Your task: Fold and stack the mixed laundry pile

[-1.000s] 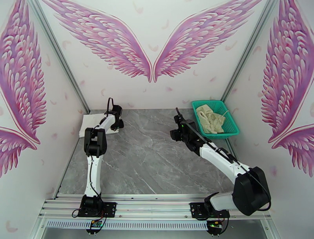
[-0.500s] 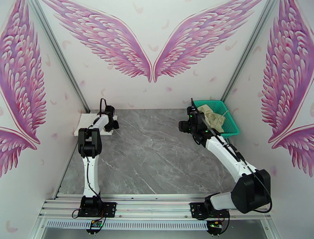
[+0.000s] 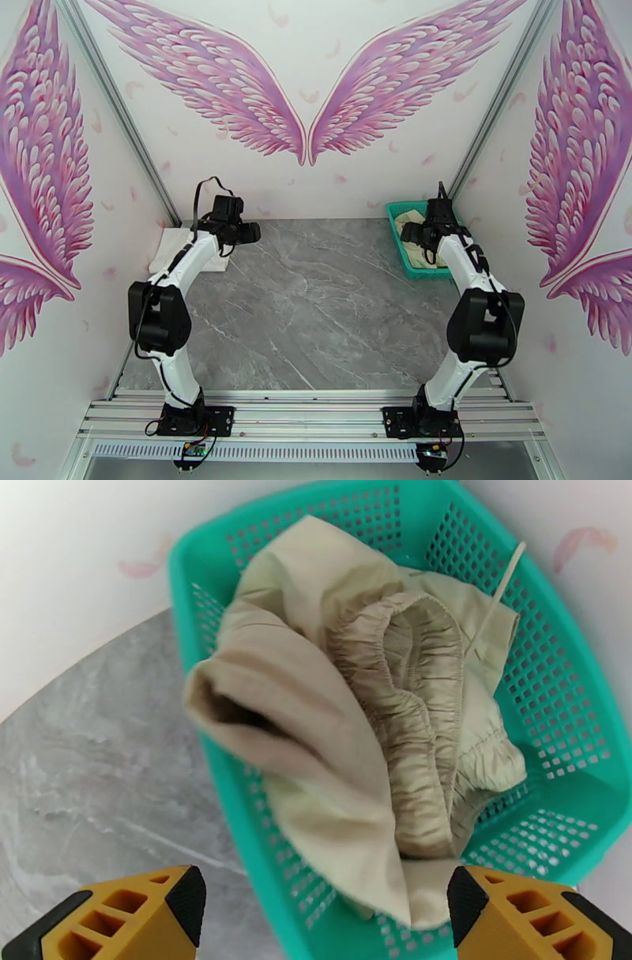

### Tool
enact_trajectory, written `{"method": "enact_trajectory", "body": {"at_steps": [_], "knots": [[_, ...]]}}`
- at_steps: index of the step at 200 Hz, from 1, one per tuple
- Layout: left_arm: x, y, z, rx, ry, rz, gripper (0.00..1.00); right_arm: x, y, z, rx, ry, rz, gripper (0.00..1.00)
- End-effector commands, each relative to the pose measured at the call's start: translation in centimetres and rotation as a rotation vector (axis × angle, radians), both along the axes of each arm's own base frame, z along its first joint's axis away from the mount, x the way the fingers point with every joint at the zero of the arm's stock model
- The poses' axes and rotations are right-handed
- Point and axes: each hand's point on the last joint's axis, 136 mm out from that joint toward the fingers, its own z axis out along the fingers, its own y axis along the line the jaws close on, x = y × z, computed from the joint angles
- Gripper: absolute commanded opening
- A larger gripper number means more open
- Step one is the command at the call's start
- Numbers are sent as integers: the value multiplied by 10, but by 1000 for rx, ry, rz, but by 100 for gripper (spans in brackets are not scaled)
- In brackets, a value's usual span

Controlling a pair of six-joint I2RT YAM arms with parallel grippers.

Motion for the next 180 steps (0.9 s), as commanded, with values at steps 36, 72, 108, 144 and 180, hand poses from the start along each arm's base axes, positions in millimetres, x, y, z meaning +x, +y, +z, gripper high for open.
{"method": "enact_trajectory", "body": {"at_steps": [36,72,108,144,180], "knots": [[-58,-33,-42,-50,90,-81,66,57,-6,-55,131,56,8,72],[-75,-27,-57,-33,132,-72,65,56,-13,-51,92,53,-2,30],[-72,-36,-50,-51,107,-108,64,41,0,7,74,-100,37,0],[-70,-46,-47,-101,83,-129,64,4,26,75,23,-337,71,0],[-70,-54,-45,-134,72,-146,63,-41,64,157,-9,-601,163,0]]}}
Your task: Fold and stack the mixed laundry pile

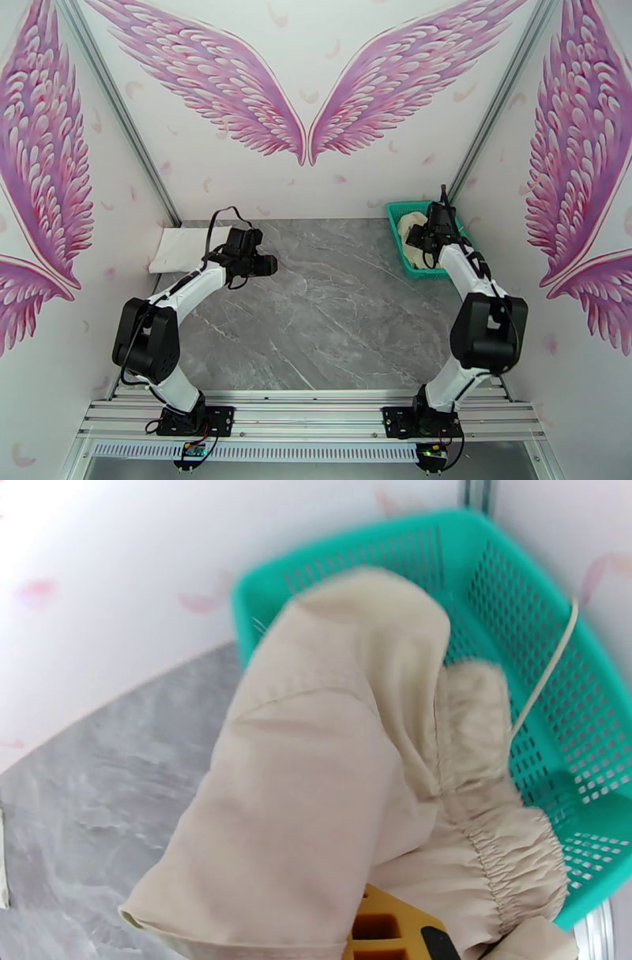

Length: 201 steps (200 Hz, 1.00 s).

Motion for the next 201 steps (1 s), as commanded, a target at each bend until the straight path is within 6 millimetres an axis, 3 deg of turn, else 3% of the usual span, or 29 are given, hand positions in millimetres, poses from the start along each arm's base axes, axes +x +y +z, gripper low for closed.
{"method": "enact_trajectory", "body": {"at_steps": [1,36,67,89,110,129,146,170,201], "knots": [[-2,-10,16,-53,-42,-24,63,-11,25,88,-22,-300,66,0],[-5,-16,22,-88,-51,-34,62,-54,98,159,-41,-484,283,0],[-12,-11,58,-97,-121,-30,62,-102,159,215,-69,-596,448,0],[-23,-2,87,-85,-178,-21,62,-130,184,238,-59,-631,519,0],[-38,11,110,-62,-222,0,62,-149,209,237,-49,-610,587,0],[-55,24,123,-42,-244,17,63,-159,231,215,-39,-540,637,0],[-70,34,124,-25,-240,38,64,-165,252,177,-52,-444,684,0],[-91,48,112,1,-205,69,65,-171,280,111,-70,-285,736,0],[-112,66,87,38,-152,124,65,-179,315,11,-71,-80,781,0]]}}
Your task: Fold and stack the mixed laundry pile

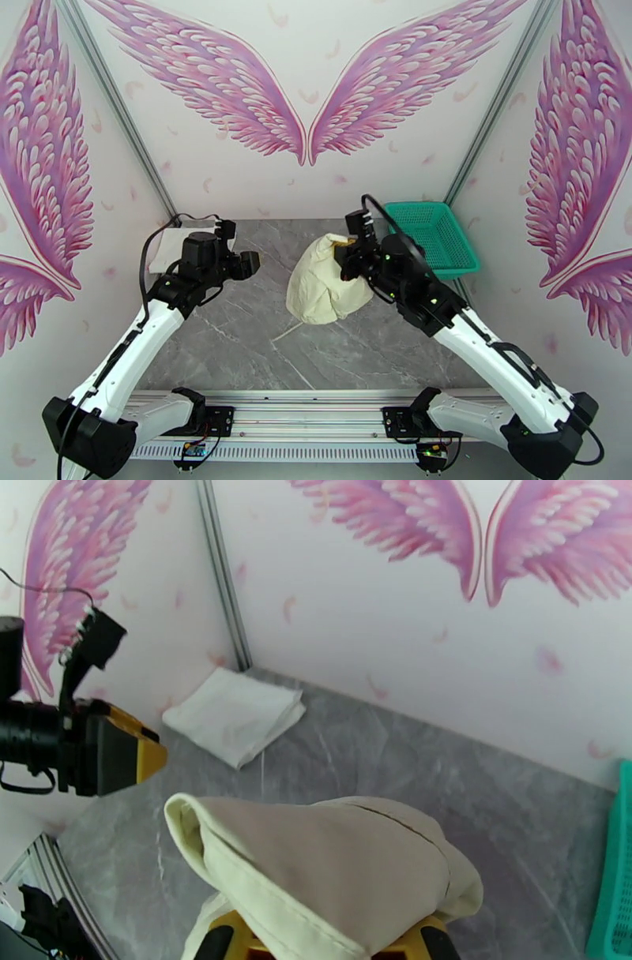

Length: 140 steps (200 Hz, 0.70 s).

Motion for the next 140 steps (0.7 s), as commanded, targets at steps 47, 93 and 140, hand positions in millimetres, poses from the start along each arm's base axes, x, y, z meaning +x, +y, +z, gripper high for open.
{"method": "enact_trajectory", "body": {"at_steps": [47,93,140], "knots": [[-39,21,-69,11,201,74,69,-30,60,-189,-100,317,25,3],[-43,20,-86,-38,231,105,69,-66,60,-204,-135,384,62,53],[-42,4,-81,-44,195,-11,69,-81,-17,-142,-187,312,-69,89]]}}
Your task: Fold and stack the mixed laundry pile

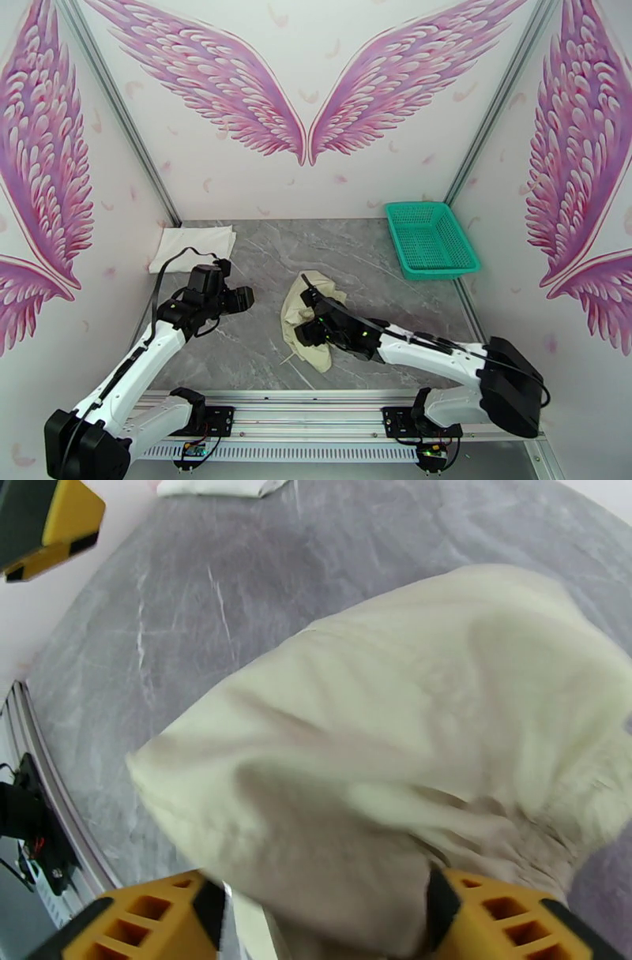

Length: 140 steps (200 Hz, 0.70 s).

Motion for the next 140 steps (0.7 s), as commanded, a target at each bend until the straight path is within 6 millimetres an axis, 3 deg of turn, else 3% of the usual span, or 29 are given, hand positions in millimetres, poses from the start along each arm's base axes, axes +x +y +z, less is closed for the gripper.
{"method": "enact_trajectory", "body": {"at_steps": [1,26,63,90,124,140], "knots": [[2,-14,10,-32,-53,-86,68,-5,-51,20,-90,-24,-101,89],[12,-27,5,-28,-62,-159,66,1,-92,36,-97,19,-211,94],[18,-57,-2,-45,-76,-260,64,18,-127,17,-78,216,-318,93],[-8,-93,3,-6,-128,-415,64,31,-140,-10,21,381,-360,85],[-49,-150,43,89,-224,-652,65,55,-151,-43,134,521,-423,76],[-54,-168,39,157,-197,-691,66,60,-150,-58,198,586,-436,67]]}}
